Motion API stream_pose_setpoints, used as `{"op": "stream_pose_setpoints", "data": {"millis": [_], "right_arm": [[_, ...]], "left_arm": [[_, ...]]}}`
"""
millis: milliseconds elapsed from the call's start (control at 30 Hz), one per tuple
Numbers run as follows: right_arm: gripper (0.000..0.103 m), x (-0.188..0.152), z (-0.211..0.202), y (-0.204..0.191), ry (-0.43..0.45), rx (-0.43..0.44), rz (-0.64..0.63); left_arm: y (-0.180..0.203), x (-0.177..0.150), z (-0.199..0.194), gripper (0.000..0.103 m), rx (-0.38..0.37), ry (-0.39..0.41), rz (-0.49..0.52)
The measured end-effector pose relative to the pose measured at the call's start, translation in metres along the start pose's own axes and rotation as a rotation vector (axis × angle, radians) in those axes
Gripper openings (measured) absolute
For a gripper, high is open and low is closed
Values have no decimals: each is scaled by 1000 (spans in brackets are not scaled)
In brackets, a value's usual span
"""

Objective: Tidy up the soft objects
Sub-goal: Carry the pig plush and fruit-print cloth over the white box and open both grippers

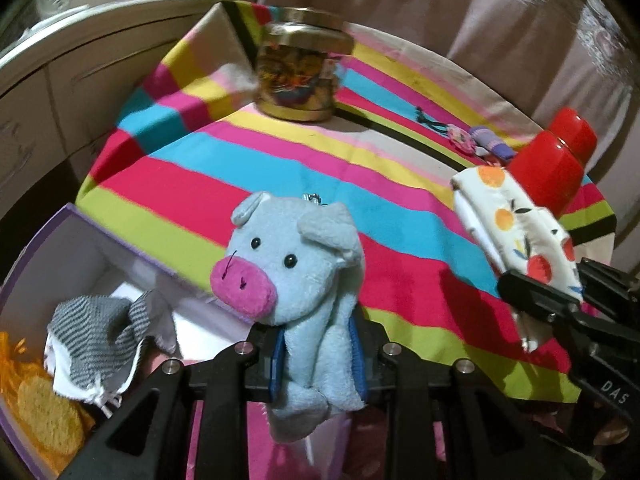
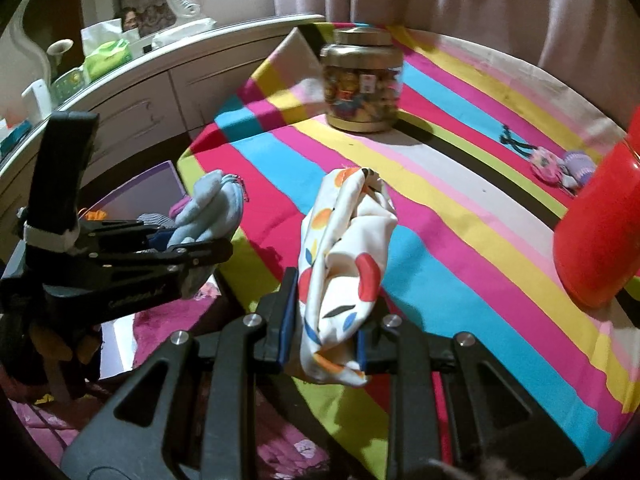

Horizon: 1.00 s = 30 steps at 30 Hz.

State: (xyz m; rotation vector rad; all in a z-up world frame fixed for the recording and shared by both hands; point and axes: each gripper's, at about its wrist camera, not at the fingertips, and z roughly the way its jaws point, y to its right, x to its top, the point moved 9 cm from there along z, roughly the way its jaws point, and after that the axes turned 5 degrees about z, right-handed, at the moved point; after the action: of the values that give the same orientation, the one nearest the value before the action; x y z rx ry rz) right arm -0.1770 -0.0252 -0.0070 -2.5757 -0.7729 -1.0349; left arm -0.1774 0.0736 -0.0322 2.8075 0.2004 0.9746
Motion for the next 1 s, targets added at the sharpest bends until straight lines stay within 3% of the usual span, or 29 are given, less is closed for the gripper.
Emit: {"op": "stream_pose_setpoints", "data": {"millis": [233,567,633,700,767,800,900,1000], "right_arm": [[28,16,-2,-37,17,55,-93],[29,7,11,-146,-33,256,-316],[31,-5,15,-172,-66,333,-362],[41,-16,16,-189,-94,393,-387],[61,-23,16,-199,-94,405,-414],[64,-23,15,-198,-87,406,-416],[66,-11,6,-175,-34,384,-341],[69,6,0,-128,9,348,-187]], "left_arm": [[-49,-15,-22,28,71,7,-102],[-141,-45,-64,29,269,21,-246],[-155,-51,-68,35,302,20,-272],[-171,-56,-73,53,341,18,-314],[-184,-57,-80,59,382,36,-353],[-187,-55,-85,61,395,56,-363],[-177,-40,-92,71,391,117,-340],[-144,-18,-85,82,352,154,-245]]}}
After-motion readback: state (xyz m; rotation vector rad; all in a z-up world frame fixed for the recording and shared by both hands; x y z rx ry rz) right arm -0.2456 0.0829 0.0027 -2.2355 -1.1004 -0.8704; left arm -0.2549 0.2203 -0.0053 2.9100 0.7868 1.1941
